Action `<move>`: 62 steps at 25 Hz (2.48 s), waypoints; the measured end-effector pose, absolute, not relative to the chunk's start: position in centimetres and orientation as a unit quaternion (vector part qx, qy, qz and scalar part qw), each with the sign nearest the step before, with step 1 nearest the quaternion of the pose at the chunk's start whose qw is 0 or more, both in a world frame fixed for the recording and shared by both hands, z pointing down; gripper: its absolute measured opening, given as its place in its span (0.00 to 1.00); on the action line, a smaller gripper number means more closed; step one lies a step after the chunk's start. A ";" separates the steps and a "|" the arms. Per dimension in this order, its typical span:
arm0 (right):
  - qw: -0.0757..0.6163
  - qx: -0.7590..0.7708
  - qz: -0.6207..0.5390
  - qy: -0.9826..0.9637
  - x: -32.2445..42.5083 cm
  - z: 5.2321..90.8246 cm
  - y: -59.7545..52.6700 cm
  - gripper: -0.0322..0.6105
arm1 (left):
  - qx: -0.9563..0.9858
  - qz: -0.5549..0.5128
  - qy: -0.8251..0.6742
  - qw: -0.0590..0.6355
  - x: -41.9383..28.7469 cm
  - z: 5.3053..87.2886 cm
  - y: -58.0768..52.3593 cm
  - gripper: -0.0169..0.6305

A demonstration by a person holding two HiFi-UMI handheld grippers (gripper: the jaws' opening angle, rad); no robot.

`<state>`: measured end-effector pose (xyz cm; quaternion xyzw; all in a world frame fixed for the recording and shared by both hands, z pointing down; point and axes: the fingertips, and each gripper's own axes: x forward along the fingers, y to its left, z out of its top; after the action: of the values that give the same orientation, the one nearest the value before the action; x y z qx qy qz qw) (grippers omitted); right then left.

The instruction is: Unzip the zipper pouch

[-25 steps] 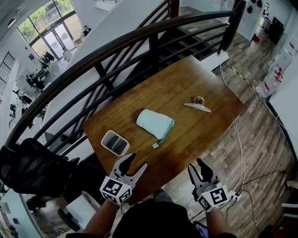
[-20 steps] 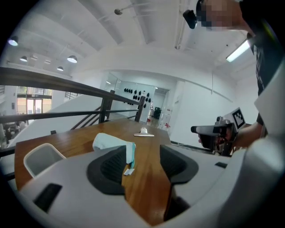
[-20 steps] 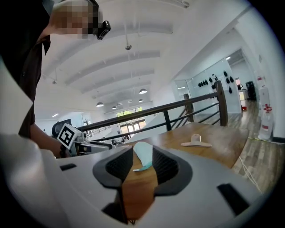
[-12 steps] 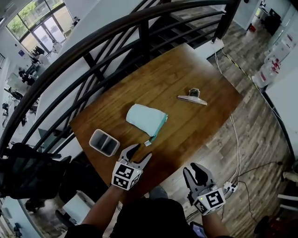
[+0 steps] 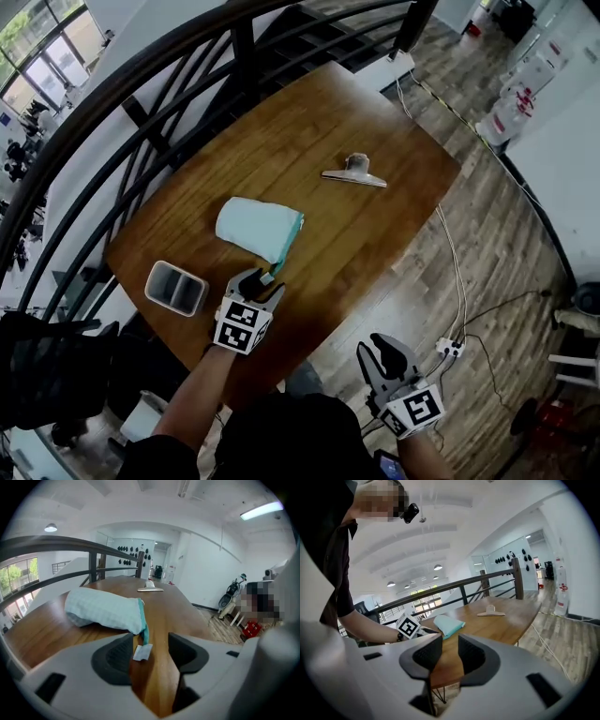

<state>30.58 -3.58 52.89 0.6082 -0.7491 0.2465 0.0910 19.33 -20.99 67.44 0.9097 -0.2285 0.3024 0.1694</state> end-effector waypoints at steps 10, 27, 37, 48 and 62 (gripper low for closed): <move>0.103 0.620 0.248 -0.737 30.2 53.7 -2.7 0.18 | 0.884 0.372 -0.234 0.158 19.9 70.5 -21.9 0.09; 0.098 0.570 0.209 -0.789 23.6 51.1 -5.8 0.15 | 0.912 0.296 -0.199 0.203 15.7 61.5 -17.4 0.07; 0.174 0.509 0.167 -0.826 19.5 52.8 -6.1 0.15 | 0.931 0.227 -0.167 0.234 13.7 54.3 -14.8 0.07; 0.213 0.488 0.196 -0.823 20.4 56.7 -8.8 0.16 | 0.930 0.137 -0.136 0.314 10.8 47.9 -14.1 0.07; 0.230 0.353 0.196 -0.886 14.2 57.8 -12.9 0.30 | 0.897 0.162 -0.173 0.372 1.8 52.3 -10.7 0.07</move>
<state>14.20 -12.88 57.78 0.3527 -0.8857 0.1957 0.2300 1.83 -10.74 52.28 0.8973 -0.1733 0.1621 0.3722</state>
